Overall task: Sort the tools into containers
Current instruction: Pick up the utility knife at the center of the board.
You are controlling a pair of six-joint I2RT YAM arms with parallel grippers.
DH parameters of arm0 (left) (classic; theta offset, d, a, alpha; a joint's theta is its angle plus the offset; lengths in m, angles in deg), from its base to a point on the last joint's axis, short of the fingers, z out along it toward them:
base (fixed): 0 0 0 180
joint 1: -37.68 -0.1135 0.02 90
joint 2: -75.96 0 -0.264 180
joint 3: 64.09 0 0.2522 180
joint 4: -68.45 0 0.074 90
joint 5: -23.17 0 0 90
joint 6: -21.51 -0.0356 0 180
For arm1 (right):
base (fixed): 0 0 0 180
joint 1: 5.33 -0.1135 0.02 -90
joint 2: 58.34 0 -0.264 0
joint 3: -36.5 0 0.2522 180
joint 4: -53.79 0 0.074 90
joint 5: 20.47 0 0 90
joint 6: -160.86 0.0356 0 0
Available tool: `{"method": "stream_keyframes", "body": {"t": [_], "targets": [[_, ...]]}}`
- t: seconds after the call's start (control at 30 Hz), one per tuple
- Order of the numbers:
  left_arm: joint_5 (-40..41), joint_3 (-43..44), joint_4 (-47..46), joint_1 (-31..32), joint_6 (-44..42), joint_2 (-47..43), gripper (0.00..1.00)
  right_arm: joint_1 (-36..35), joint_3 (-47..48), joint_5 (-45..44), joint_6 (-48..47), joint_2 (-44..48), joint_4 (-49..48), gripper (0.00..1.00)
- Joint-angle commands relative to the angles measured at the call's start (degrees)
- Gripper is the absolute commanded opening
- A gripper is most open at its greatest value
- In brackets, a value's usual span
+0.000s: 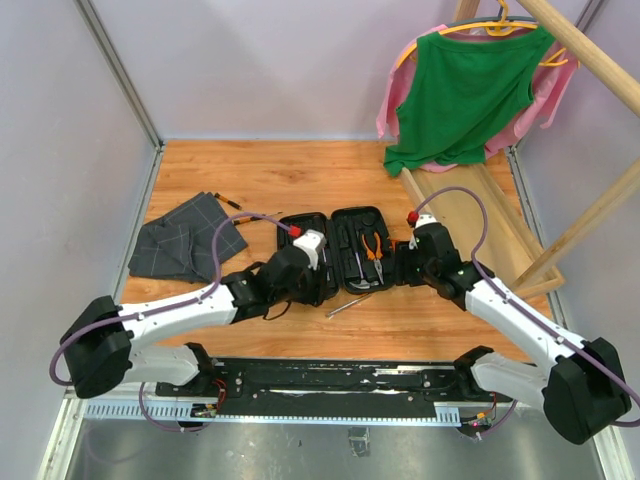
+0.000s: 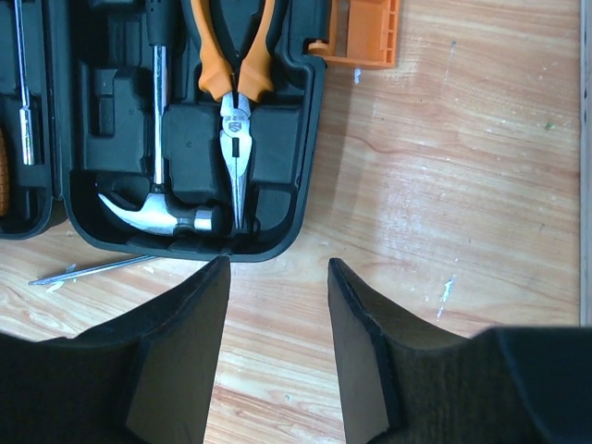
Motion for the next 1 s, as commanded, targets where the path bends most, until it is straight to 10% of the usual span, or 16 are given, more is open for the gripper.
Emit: {"method": "stream_keyframes", "body": {"t": [0.0, 0.97], "targets": [[-1.87, -1.27, -4.26, 4.27, -1.08, 3.00, 0.50, 0.83, -1.59, 1.00, 0.93, 1.77, -1.10, 0.48], [-4.68, 3.68, -6.47, 6.97, -9.70, 21.71, 0.41, 0.83, -2.55, 0.44, 0.53, 2.38, -0.45, 0.49]]}}
